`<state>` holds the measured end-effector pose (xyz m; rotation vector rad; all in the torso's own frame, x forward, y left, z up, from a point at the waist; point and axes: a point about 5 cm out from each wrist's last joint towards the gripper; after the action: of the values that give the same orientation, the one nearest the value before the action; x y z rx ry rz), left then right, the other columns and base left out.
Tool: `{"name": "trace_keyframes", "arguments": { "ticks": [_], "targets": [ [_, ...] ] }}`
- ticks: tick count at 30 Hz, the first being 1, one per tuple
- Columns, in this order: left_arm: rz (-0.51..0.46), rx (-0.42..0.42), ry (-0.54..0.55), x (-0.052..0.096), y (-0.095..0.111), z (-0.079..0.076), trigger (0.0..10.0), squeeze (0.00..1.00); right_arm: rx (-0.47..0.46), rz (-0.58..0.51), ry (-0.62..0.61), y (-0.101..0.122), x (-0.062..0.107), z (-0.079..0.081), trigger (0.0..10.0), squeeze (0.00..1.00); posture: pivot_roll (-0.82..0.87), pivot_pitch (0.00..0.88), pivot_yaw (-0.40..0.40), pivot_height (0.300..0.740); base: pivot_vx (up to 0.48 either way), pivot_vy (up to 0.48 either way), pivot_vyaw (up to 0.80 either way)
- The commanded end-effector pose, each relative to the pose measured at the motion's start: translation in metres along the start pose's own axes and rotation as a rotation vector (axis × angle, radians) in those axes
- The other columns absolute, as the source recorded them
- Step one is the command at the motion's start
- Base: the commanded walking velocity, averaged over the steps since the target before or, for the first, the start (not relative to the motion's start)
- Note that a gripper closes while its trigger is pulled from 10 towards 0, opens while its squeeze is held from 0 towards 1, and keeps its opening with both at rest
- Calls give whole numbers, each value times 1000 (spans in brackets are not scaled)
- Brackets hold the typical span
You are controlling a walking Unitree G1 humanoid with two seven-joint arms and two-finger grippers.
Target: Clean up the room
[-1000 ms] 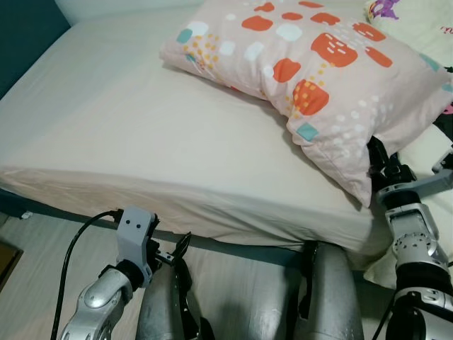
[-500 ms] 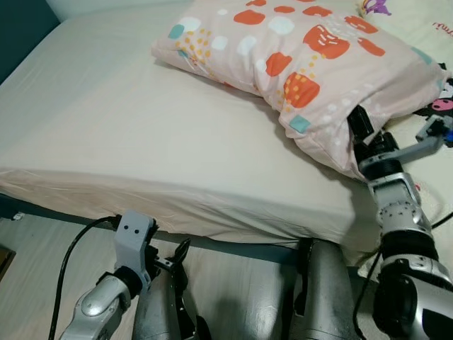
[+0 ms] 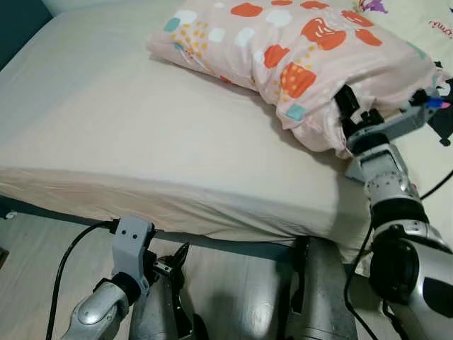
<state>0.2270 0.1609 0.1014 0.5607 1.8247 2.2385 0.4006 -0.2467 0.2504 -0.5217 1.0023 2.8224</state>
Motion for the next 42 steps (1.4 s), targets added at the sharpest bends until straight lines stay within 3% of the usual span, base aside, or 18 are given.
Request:
{"name": "trace_keyframes", "arguments": {
  "ticks": [1,8,11,13,16,18,19,20,21,24,25,26,28,30,31,32,34,42],
  "targets": [
    [43,8,-3,7,-7,-1,10000,0,20,45,-8,-12,-6,7,0,0,121,409,131,461,0,0,0],
    [49,6,-1,8,-8,-1,10000,0,78,80,-53,-14,-10,9,0,0,118,410,124,461,0,0,0],
    [51,6,2,6,-8,-2,10000,0,158,140,-101,-20,-9,5,0,0,111,401,117,461,0,0,0],
    [44,11,10,0,-9,-3,10000,0,256,225,-140,-33,-1,-5,0,0,85,374,99,461,0,0,0],
    [33,19,18,-5,-10,-3,10000,0,289,287,-158,-46,8,-14,0,0,70,359,89,461,0,0,0],
    [30,22,21,-8,-10,-4,10000,0,285,305,-159,-51,11,-17,0,0,60,348,84,461,0,0,0],
    [18,27,24,-14,-10,-5,10000,0,244,365,-106,-71,19,-17,0,0,31,311,65,461,0,0,0],
    [18,27,24,-14,-10,-5,10000,0,244,365,-106,-71,19,-17,0,0,31,311,65,461,0,0,0],
    [3,37,29,-25,-10,-7,10000,0,173,465,-5,-104,34,-14,0,0,3,272,50,461,0,0,0],
    [-3,47,32,-37,-12,-9,10000,0,123,568,92,-134,52,-8,0,0,-9,253,43,461,0,0,0],
    [-3,53,39,-42,-14,-8,10000,0,73,638,192,-152,70,3,0,0,-32,213,28,461,0,0,0],
    [-3,53,39,-42,-14,-8,10000,0,73,638,192,-152,70,3,0,0,-32,213,28,461,0,0,0],
    [-1,60,49,-51,-17,-7,10000,0,-22,733,329,-175,99,23,0,0,-49,189,19,461,0,0,0],
    [-1,60,49,-51,-17,-7,10000,0,-22,733,329,-175,99,23,0,0,-49,189,19,461,0,0,0],
    [-3,61,57,-56,-18,-5,10000,0,-58,797,400,-184,119,33,0,0,-62,165,13,461,0,0,0],
    [-3,61,57,-56,-18,-5,10000,0,-58,797,400,-184,119,33,0,0,-62,165,13,461,0,0,0],
    [-17,66,79,-65,-17,0,10000,0,-93,945,505,-199,162,48,0,0,-85,117,4,461,0,0,0],
    [-32,65,90,-72,-19,2,10000,0,-116,993,537,-200,180,54,0,0,-85,117,4,461,0,0,0]
  ]
}}
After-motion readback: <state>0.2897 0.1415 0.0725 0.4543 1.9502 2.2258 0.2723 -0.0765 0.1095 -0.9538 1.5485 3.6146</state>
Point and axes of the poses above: a point about 5 cm out from each wrist's last joint towards the gripper, its own x axis pointing back from the gripper into the wrist, its own y axis along the axis of the wrist's last joint, z = x × y, and after that the axes turned 12 degrees about -x, right-handed
